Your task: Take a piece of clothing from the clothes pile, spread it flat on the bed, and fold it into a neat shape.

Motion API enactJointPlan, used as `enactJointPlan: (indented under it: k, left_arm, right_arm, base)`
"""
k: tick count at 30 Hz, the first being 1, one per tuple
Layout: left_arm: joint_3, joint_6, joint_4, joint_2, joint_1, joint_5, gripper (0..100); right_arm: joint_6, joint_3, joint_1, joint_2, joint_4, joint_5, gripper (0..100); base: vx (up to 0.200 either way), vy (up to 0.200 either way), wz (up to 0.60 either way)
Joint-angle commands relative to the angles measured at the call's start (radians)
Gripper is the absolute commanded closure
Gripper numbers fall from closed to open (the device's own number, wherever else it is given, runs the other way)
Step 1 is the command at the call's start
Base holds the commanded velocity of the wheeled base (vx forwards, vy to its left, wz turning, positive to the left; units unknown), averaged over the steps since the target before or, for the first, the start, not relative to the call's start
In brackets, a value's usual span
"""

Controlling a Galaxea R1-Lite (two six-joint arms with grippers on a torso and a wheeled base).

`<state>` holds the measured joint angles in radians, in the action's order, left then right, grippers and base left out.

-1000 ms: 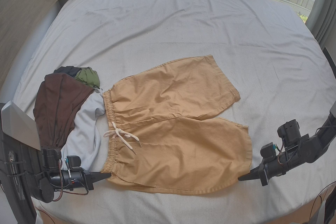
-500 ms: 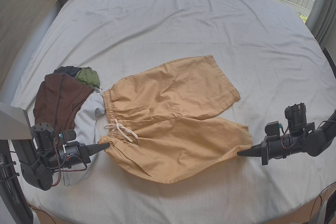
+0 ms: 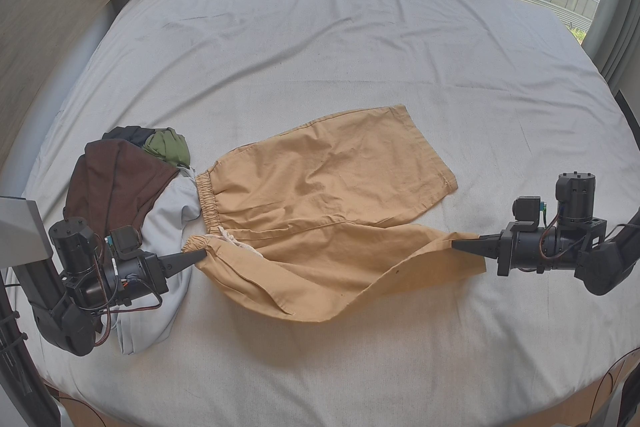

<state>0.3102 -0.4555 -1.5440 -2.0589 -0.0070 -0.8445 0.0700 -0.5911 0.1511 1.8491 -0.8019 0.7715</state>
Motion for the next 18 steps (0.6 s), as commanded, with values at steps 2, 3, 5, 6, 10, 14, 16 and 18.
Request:
enactJointPlan:
  k: [2, 3, 5, 6, 10, 14, 16, 18]
  left_arm:
    - [0.023, -0.02, -0.001, 0.017, -0.001, 0.004, 100]
    - [0.023, -0.02, -0.001, 0.017, -0.001, 0.004, 100]
    - [0.024, -0.025, -0.001, 0.023, -0.001, 0.004, 100]
    - [0.026, -0.032, -0.001, 0.028, -0.001, 0.004, 100]
    - [0.043, -0.066, -0.001, 0.043, -0.001, 0.01, 100]
    - [0.066, -0.13, -0.001, 0.052, -0.01, 0.067, 100]
    - [0.069, -0.147, -0.001, 0.051, -0.016, 0.079, 100]
    - [0.072, -0.149, -0.001, 0.048, -0.019, 0.087, 100]
  right_arm:
    - [0.04, -0.003, 0.002, 0.013, -0.049, -0.003, 100]
    - [0.04, -0.003, 0.002, 0.013, -0.049, -0.003, 100]
    - [0.065, -0.013, 0.002, 0.024, -0.082, -0.004, 100]
    - [0.071, -0.019, 0.002, 0.027, -0.088, -0.006, 100]
    - [0.094, -0.036, 0.002, 0.028, -0.099, -0.008, 100]
    - [0.122, -0.065, 0.002, 0.03, -0.1, -0.035, 100]
    - [0.128, -0.073, 0.004, 0.03, -0.106, -0.043, 100]
    - [0.134, -0.085, 0.004, 0.035, -0.131, -0.052, 100]
  base:
    - [0.0, 0.0, 0.0]
    - [0.0, 0.0, 0.0]
    - [0.0, 0.0, 0.0]
    - [0.0, 0.0, 0.0]
    - [0.0, 0.0, 0.0]
    - [0.0, 0.0, 0.0]
    - [0.0, 0.0, 0.0]
    - [0.0, 0.0, 0.0]
